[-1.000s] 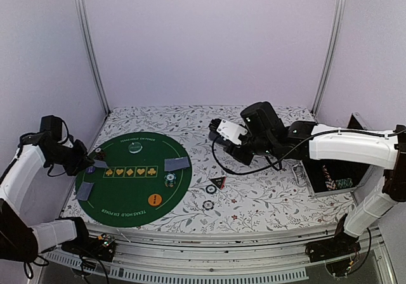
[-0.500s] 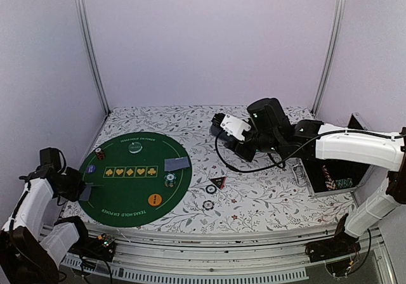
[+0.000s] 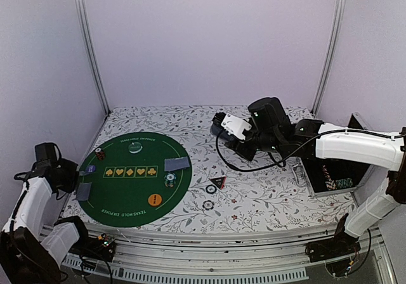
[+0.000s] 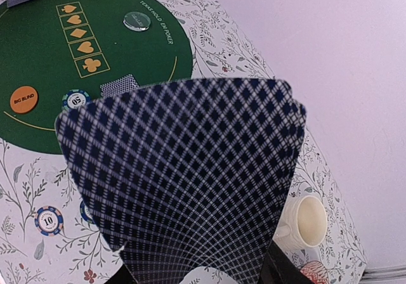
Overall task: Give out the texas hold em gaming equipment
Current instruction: Distribute the poker card in the small blind area.
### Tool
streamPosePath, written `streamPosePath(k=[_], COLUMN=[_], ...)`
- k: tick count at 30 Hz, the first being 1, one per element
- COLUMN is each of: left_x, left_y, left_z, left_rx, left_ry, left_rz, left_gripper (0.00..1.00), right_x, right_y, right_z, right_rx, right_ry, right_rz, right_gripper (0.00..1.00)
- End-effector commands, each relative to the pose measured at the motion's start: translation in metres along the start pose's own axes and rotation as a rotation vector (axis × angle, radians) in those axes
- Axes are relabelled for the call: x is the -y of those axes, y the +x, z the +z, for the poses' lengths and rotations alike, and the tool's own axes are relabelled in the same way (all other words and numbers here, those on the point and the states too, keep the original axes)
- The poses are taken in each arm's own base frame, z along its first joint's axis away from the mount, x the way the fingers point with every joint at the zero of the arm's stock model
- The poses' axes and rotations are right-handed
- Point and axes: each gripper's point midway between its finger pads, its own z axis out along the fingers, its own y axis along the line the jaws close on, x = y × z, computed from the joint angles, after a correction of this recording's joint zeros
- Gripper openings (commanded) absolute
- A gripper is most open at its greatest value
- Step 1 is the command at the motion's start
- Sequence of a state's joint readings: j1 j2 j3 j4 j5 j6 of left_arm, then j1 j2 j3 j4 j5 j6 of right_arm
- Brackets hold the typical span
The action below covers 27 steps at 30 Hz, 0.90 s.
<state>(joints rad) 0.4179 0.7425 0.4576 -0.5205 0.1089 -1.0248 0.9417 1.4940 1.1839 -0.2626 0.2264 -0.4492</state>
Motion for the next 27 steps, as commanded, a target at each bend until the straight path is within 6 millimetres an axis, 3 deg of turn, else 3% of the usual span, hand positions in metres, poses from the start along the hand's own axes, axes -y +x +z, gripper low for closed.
streamPosePath(k=[1, 9, 19, 27], left_x=[-0.013, -0.04, -0.058, -0.081], left_y=[-0.011, 0.011, 0.016, 0.038], left_z=[-0.002, 0.012, 0.013, 0.012], left_rx=[0.069, 0.011, 0.012, -0.052], left_ry=[-0.041, -0.079, -0.129, -0.195], left_rz=[-0.051, -0.088, -0.085, -0.148], left_gripper=[0.0, 0.0, 0.0, 0.01], right_x=[0.004, 0.005, 0.005, 0.005], right_y=[-0.006, -0.005, -0.006, -0.007], right_z=[-0.004, -0.004, -0.005, -0.006], right_rx=[0.033, 0.031, 0.032, 0.033], right_ry=[0.007, 0.007, 0.002, 0.003], right_rz=[0.008, 0.01, 0.011, 0.011], right_gripper=[0.45, 0.45, 0.45, 0.45])
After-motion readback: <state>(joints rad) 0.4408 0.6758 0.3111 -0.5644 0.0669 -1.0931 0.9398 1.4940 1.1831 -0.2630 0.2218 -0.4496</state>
